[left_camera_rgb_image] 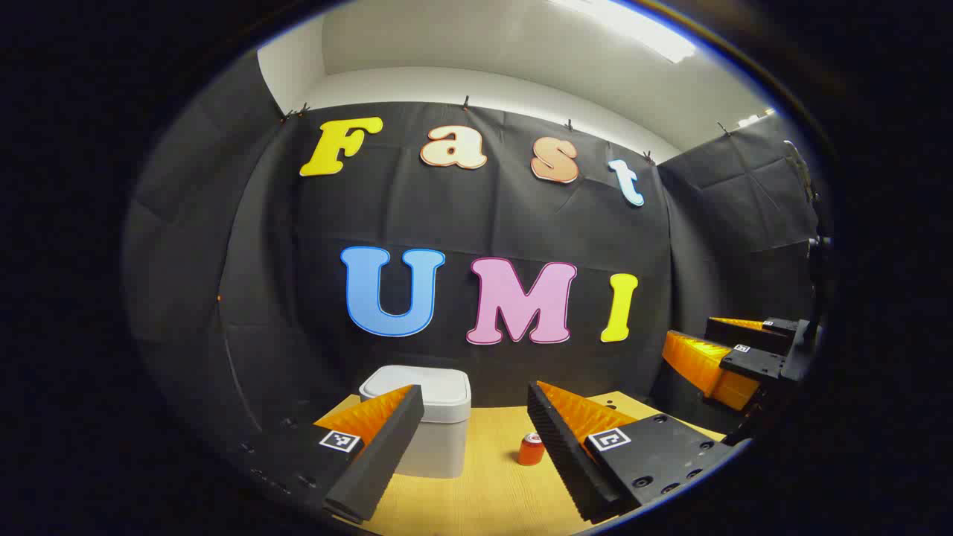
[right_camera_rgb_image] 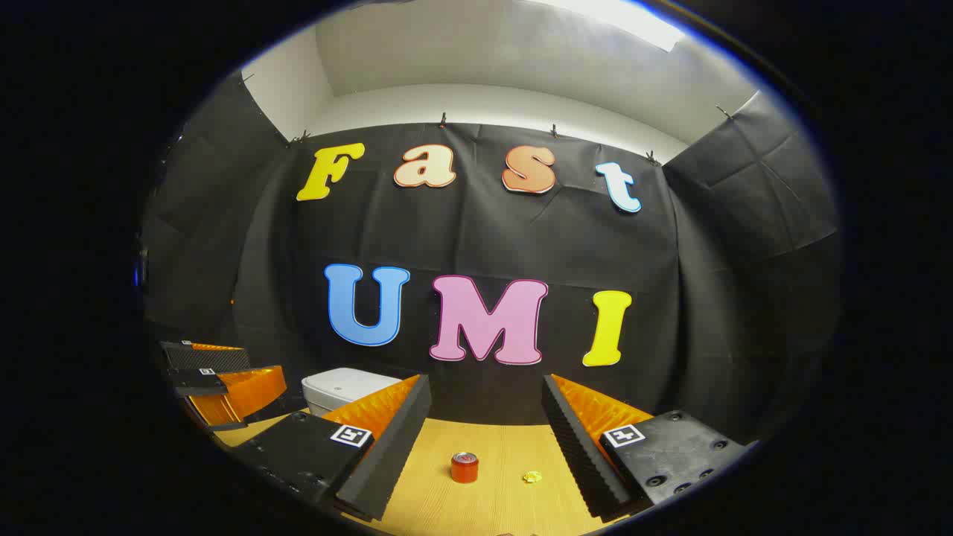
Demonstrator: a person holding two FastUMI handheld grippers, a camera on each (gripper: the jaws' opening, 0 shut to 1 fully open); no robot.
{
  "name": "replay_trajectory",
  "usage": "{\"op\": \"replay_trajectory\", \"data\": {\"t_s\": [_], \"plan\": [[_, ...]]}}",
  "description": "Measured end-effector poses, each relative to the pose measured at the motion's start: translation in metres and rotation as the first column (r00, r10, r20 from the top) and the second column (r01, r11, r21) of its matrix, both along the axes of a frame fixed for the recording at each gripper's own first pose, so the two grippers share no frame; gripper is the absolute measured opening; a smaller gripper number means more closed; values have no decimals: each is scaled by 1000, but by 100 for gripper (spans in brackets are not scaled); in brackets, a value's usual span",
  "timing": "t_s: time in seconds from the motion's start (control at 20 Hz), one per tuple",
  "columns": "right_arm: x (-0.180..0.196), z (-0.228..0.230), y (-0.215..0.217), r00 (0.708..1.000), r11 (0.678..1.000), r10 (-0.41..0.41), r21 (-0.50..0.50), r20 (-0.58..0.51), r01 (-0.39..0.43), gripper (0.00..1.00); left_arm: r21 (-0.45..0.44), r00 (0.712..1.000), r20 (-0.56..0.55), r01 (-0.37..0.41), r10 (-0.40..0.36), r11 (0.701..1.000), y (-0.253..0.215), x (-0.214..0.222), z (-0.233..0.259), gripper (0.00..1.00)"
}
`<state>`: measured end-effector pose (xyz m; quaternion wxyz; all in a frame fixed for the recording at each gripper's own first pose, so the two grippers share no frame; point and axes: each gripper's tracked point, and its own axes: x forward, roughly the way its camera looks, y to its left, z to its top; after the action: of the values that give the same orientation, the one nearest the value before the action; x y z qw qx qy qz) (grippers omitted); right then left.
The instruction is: Press the lid of the desktop garbage bin to open it, pick up the crumpled paper on the desktop and throw it into the bin, then pick up the pop can on the desktop and drop it into the bin, and finally close the garbage bin lid.
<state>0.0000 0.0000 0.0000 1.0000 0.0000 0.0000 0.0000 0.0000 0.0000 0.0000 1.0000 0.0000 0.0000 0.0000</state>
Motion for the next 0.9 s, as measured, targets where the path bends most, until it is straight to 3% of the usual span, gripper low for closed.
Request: {"op": "replay_trajectory", "data": {"t_s": [0.4,0.9], "plan": [[38,-2,-38,999,998,-41,-37,-20,41,96,11,1000,-12,-24,24,1000,-2,31,0,95],[49,1,-51,999,999,-35,-40,-5,34,96,-11,999,-5,-49,49,999,-2,57,4,95]]}}
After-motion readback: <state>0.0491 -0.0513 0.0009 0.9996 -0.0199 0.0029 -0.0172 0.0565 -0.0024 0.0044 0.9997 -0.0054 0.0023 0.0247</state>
